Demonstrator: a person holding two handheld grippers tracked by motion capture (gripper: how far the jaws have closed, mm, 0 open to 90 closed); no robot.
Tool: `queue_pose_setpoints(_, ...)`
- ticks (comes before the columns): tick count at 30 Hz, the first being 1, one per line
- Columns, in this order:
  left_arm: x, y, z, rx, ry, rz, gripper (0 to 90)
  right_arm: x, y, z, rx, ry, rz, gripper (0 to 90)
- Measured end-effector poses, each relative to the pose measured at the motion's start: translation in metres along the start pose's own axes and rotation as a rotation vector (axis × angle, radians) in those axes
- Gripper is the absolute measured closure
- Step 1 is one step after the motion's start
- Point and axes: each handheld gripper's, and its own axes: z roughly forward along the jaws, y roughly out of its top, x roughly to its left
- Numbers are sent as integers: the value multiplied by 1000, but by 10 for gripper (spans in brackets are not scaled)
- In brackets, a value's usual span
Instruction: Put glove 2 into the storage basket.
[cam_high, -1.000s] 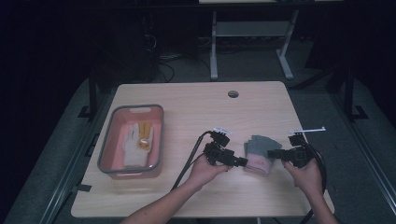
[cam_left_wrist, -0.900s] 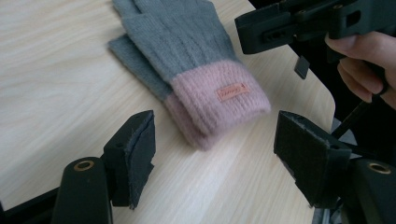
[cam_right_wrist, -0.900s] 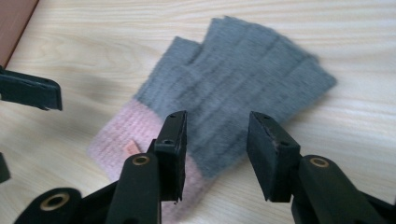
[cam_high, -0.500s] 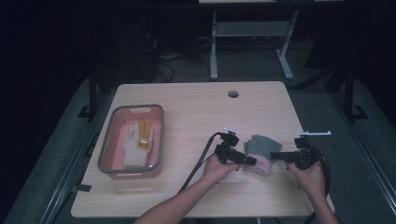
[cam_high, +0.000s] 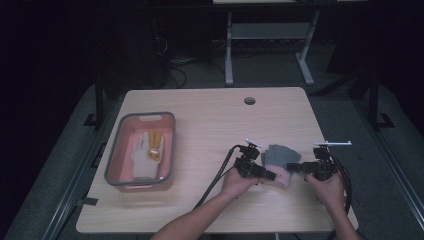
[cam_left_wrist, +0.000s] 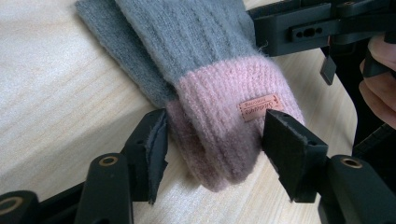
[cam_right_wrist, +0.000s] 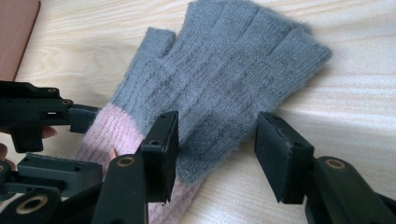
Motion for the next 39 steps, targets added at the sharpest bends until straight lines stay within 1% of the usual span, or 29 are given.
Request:
queue_pose_setpoints(4, 2, 0, 0, 12, -4, 1, 481, -2, 1, 3, 6, 17, 18, 474)
queue_pose_setpoints(7, 1, 0, 0, 11, -5, 1, 495, -5, 0, 4, 1, 38, 39, 470)
queue_pose_setpoints(9, 2, 0, 0, 18, -11, 2, 504, -7, -1, 5, 3, 49, 58, 469)
queue_pose_setpoints(10, 2, 0, 0, 22, -14, -1, 508, -7, -2, 4, 0, 53, 60, 470)
queue_pose_setpoints(14, 3, 0, 0, 26, -23, 0, 509, -7, -2, 4, 4, 60, 73, 460)
queue_pose_setpoints(15, 3, 0, 0, 16, -27, -8, 510, -6, -2, 4, 5, 64, 74, 455)
queue_pose_setpoints(17, 3, 0, 0, 14, -29, -15, 511, -5, -2, 5, 7, 62, 74, 456)
queue_pose_setpoints(18, 3, 0, 0, 14, -27, -12, 511, -6, -2, 4, 13, 65, 87, 456)
queue_pose_setpoints(19, 3, 0, 0, 22, -24, 0, 511, -7, -2, 4, 16, 71, 93, 459)
queue_pose_setpoints(21, 3, 0, 0, 21, -24, -1, 511, -9, -4, 2, 20, 82, 107, 462)
queue_pose_setpoints(23, 3, 0, 1, 17, -30, -10, 515, -10, -5, 2, 16, 86, 111, 468)
queue_pose_setpoints(25, 4, 0, 1, 24, -34, 2, 521, -10, -5, 2, 14, 87, 113, 474)
queue_pose_setpoints(26, 4, 0, 1, 21, -39, -1, 524, -10, -4, 3, 11, 88, 112, 477)
queue_pose_setpoints(27, 4, 0, 1, 23, -39, 6, 528, -9, -4, 4, 9, 87, 112, 478)
queue_pose_setpoints(29, 4, 0, 2, 29, -44, 8, 537, -8, -2, 6, 4, 89, 115, 483)
queue_pose_setpoints(30, 3, 0, 2, 21, -49, -7, 543, -8, -2, 7, 0, 92, 121, 486)
queue_pose_setpoints(31, 4, 0, 3, 21, -52, -6, 548, -8, -1, 8, -5, 92, 119, 491)
queue_pose_setpoints(33, 4, 0, 3, 29, -56, -5, 558, -7, 0, 10, -9, 101, 134, 496)
queue_pose_setpoints(37, 5, 1, 3, 35, -58, -3, 573, -7, 2, 15, -18, 118, 154, 542)
queue_pose_setpoints(39, 6, 2, 3, 39, -59, -2, 578, -6, 3, 18, -15, 123, 167, 590)
